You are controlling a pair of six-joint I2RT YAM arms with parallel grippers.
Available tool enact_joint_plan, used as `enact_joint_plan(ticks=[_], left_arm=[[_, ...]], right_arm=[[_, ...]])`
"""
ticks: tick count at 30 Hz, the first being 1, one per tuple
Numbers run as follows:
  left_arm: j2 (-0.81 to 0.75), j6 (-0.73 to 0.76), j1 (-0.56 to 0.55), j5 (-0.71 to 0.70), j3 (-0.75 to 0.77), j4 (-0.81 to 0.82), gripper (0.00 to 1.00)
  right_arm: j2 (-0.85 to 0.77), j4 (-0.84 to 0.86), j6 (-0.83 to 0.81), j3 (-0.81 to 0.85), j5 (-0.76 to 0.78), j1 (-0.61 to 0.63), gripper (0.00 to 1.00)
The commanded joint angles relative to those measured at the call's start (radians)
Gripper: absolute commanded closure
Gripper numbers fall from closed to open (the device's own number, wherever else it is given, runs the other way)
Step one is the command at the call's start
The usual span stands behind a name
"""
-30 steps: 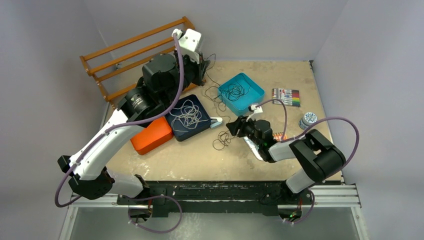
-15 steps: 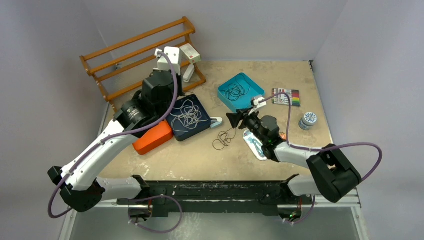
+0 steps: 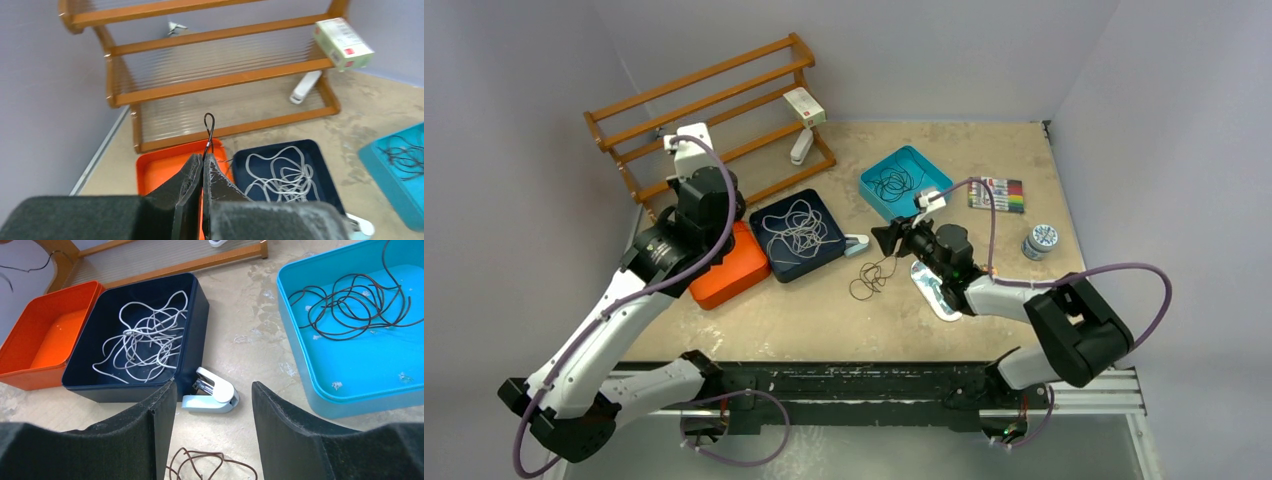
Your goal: Untangle the cables
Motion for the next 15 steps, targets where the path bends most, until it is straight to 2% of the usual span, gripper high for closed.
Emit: enact_joint_plan(ticks=[1,7,15], left_arm=[[-0.026,-0.095,0.01,-0.153,-0.042,-0.089,1.0],[-0.055,-0.181,0.016,-0.199,-0.1,-0.158,1.0],[-0.021,-0.215,0.048,-0.24,-0.153,-0.187,1.0]], right_arm=[[0.013,0.055,-0.01,0.056,-0.029,0.004,0.41],[0.024,0.05,-0.014,0.065,-0.037,0.003,0.41],[0.026,0.05,-0.01,0.063,-0.046,0.003,0.41]])
